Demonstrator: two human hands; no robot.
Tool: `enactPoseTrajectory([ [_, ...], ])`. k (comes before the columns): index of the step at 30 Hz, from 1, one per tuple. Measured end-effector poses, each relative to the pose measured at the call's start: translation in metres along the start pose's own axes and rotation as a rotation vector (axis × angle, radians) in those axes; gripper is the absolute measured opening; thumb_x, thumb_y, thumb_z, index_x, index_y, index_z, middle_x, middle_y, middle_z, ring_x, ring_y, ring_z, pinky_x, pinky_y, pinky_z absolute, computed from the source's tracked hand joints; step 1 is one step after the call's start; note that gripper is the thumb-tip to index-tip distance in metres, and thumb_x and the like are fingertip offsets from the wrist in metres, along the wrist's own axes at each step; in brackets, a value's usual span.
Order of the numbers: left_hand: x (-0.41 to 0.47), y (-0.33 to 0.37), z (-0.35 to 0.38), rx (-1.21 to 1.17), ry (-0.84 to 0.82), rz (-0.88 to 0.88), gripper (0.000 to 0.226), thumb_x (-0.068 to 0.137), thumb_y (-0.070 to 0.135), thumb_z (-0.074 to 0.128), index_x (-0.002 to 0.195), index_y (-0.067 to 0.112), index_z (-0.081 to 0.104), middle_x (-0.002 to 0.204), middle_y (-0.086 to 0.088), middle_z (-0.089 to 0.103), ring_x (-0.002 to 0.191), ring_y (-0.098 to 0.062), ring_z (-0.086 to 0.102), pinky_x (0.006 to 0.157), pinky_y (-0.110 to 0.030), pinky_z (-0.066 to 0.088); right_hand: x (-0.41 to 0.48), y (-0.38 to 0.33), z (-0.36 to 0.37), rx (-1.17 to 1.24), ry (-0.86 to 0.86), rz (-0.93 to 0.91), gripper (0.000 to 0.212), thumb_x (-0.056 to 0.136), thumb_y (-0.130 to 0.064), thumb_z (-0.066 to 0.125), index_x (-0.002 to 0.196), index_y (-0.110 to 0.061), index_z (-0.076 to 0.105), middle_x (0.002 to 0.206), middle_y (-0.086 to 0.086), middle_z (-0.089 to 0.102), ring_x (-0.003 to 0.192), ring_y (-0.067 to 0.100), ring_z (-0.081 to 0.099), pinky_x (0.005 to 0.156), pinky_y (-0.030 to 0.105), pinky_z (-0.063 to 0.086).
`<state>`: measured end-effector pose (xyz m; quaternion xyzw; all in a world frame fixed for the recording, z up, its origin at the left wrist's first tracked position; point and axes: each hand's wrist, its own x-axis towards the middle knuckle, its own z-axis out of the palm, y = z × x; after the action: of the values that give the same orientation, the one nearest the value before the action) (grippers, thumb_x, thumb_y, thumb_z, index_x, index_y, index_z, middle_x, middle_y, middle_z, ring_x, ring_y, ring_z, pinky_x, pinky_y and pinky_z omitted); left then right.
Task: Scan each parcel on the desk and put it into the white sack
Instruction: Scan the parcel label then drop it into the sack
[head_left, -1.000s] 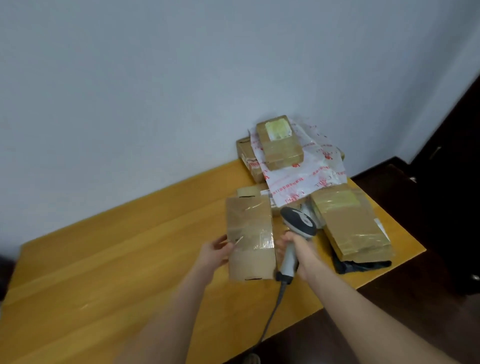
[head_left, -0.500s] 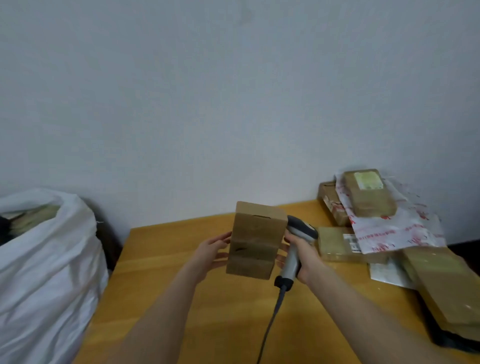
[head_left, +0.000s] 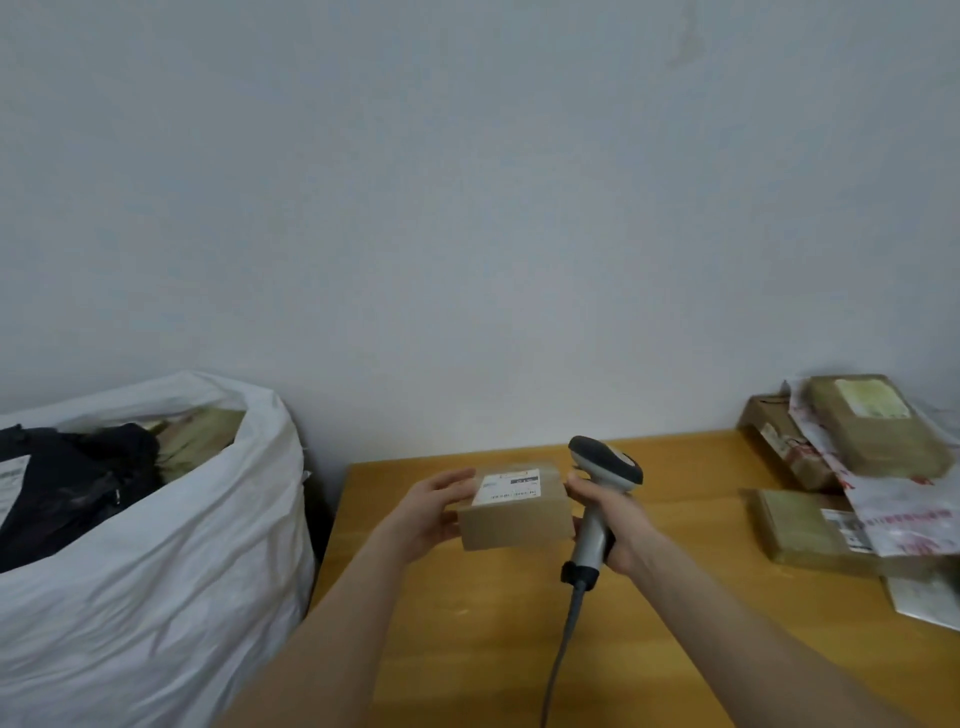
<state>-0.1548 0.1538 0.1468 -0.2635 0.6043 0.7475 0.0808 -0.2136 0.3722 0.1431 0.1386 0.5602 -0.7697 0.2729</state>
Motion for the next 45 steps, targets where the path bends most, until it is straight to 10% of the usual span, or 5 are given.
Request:
enactPoseTrajectory([
  [4,0.003,0.002,-0.011,-0.064,0.007,0.049,0.051,0.085,0.000,0.065,0.131,0.015,0.050,0.112,-0.014,0.068,0.091,-0.024,0.068,0.069,-0.032,0.057,0.000,0.004,0.016,-0.049,-0.004,0.001,0.030,0.079,-0.012,0.077,0.105,-0.001,0.066,0.103,0.017,0.072,0.085,0.033,0.066,0.083,0.047,0.054],
  [7,0.004,0.008,-0.012,-0.082,0.010,0.050,0.061,0.082,0.000,0.067,0.138,0.011,0.044,0.110,-0.015,0.069,0.096,-0.027,0.069,0.074,-0.034,0.057,0.001,0.003,0.021,-0.059,-0.012,-0.016,0.019,0.080,-0.005,0.074,0.097,-0.001,0.064,0.091,0.015,0.073,0.074,0.028,0.068,0.066,0.038,0.057],
  [19,0.001,0.001,-0.028,0.093,0.145,0.033,0.036,0.088,0.015,0.065,0.122,0.005,0.057,0.097,-0.006,0.074,0.091,-0.023,0.071,0.076,-0.037,0.058,-0.012,0.003,0.023,-0.203,0.001,-0.132,0.022,0.085,-0.015,0.073,0.104,-0.010,0.063,0.101,0.011,0.068,0.092,0.030,0.066,0.071,0.037,0.054],
  [26,0.011,-0.001,-0.028,0.042,0.382,0.183,0.043,0.090,0.006,0.060,0.132,0.005,0.051,0.118,-0.013,0.065,0.095,-0.026,0.066,0.068,-0.030,0.055,-0.043,0.031,0.031,-0.393,-0.052,-0.121,0.012,0.085,-0.013,0.069,0.084,-0.001,0.066,0.059,0.009,0.060,0.046,0.015,0.052,0.048,0.026,0.043],
  [45,0.018,-0.003,-0.030,0.103,0.499,0.207,0.044,0.091,0.007,0.059,0.135,0.006,0.049,0.125,-0.013,0.061,0.109,-0.030,0.063,0.084,-0.038,0.055,-0.079,0.049,0.053,-0.549,-0.039,-0.106,0.024,0.080,-0.001,0.062,0.057,-0.007,0.057,0.050,0.006,0.056,0.043,0.017,0.048,0.049,0.028,0.040],
])
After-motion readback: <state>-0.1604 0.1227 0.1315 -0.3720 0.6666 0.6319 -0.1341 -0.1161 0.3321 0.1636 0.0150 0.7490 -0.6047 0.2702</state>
